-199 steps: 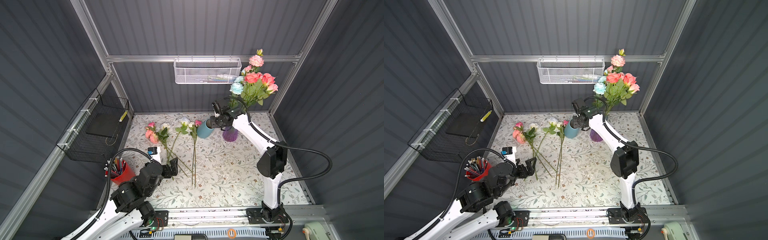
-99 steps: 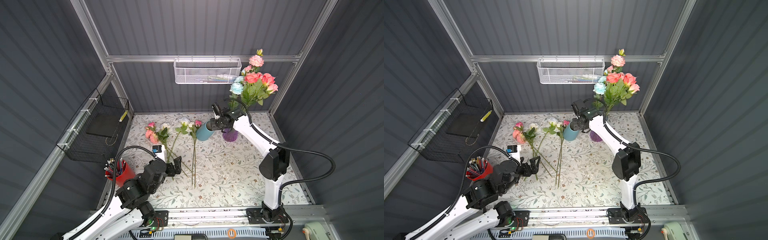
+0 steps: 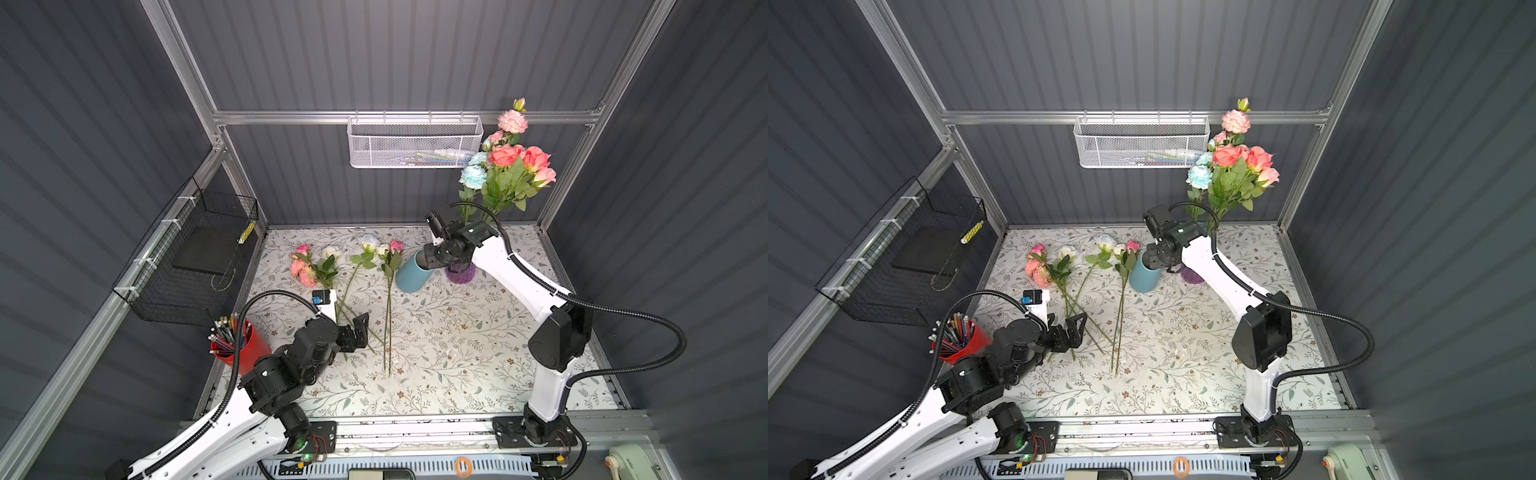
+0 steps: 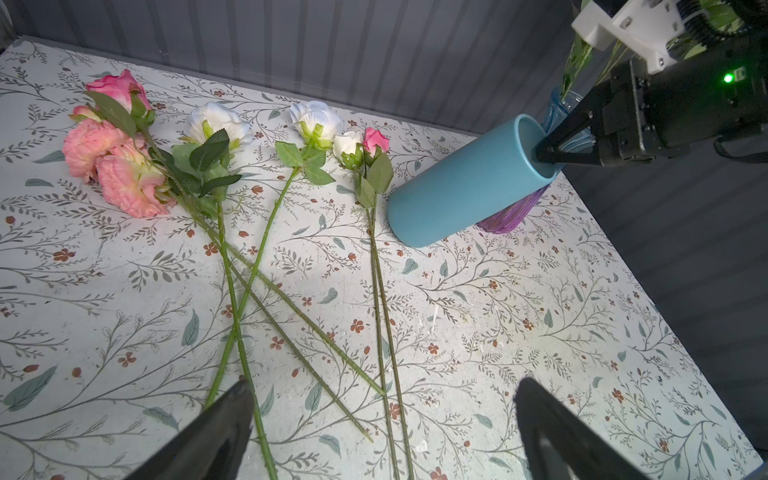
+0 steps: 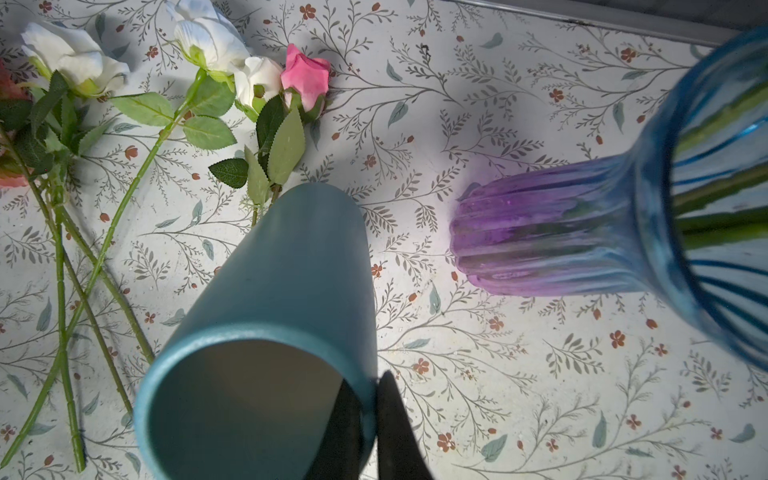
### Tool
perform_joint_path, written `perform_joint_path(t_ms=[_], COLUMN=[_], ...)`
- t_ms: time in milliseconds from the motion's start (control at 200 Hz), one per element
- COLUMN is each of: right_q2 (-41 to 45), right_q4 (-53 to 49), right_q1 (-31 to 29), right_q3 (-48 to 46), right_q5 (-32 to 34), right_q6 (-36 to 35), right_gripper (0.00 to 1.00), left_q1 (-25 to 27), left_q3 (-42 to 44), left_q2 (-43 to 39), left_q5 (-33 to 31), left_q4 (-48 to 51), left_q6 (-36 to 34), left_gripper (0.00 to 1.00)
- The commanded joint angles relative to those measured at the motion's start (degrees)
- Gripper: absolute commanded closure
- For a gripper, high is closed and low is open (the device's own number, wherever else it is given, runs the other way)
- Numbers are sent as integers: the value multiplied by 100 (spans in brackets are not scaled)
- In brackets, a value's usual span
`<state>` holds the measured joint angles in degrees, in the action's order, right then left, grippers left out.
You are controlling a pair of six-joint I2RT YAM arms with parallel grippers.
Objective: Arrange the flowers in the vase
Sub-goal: 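Set the teal cylinder vase upright near the loose flowers with right gripper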
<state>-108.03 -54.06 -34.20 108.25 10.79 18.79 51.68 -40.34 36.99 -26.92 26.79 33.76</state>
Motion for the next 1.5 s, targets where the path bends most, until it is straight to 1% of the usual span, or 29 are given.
perform_joint_path(t_ms=[0,220,450,710,880,1051,1161,1361,1416,1496], right_q2=[375,729,1218,1510,1599,1627,1546,1125,974,810], right_q4=[131,-56,-60,-271,-473,-724,-953,-1345,-1458,-1549], right_q1=[-125,-261,-443,-648,-787,-956,-1027,-1045,-1046,-1059], right_q3=[-39,-349,-867,-1056,-1056,-975,-766,-244,-42,197], right_q5=[80,144,319,420,334,305,297,92,21,9], right_q6=[-45,-43,6,76,112,90,14,-154,-191,-200], right_gripper=[100,100,100,100,100,100,100,100,96,94], left_q1=[-1,-1,-2,0,-5,-5,-3,-7,-5,-3], left_q3=[87,110,166,169,158,191,185,124,74,27], left_q2=[-34,-101,-188,-236,-201,-226,-236,-288,-300,-300], left_q5=[54,133,195,149,186,256,290,360,364,392], left_q4=[-108,-53,4,14,11,-1,33,190,244,315], left_q6=[-89,-66,-97,-125,-120,-89,-66,-79,-100,-120], left_gripper=[2,2,2,2,2,2,2,2,3,2])
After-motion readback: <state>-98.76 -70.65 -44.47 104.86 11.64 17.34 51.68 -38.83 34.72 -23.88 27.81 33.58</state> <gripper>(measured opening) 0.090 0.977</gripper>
